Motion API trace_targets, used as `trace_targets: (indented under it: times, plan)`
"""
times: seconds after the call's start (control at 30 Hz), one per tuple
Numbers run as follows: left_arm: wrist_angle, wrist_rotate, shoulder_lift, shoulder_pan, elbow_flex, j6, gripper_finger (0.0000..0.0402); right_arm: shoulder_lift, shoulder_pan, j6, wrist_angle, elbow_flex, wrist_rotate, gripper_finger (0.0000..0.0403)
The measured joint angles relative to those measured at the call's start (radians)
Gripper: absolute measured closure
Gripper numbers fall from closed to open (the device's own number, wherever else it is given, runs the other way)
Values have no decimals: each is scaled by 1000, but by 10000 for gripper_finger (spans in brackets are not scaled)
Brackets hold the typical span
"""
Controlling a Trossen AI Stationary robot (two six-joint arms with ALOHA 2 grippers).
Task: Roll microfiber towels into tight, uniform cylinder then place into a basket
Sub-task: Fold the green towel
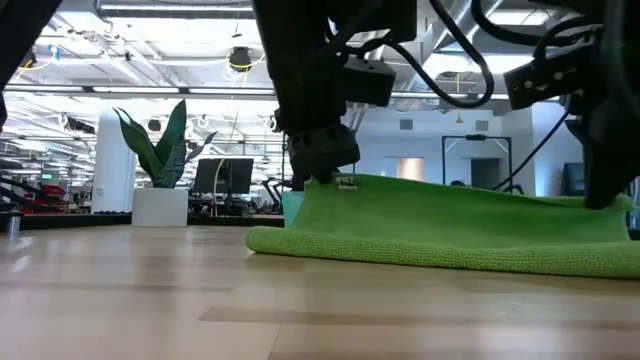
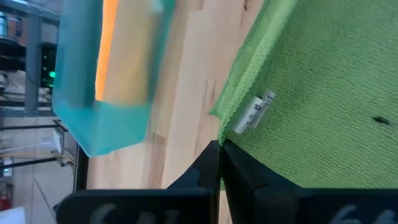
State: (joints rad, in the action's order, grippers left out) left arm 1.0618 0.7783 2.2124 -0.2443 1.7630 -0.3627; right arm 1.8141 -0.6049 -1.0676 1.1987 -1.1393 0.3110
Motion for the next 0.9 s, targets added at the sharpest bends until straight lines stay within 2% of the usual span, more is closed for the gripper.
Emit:
trace_targets:
  times: [0.37,0.47,0.73,0.9]
  plan:
    - [43,-56,0,40,0,7,396,0,64,2,-3,0,-22,399]
    - [59,-78,0,47,0,2,370,0,76,2,-3,0,-25,399]
    - [57,-86,0,59,0,27,263,0,78,-4,-3,0,-26,399]
    - [86,-82,-4,48,0,26,238,0,96,-5,-2,0,-22,399]
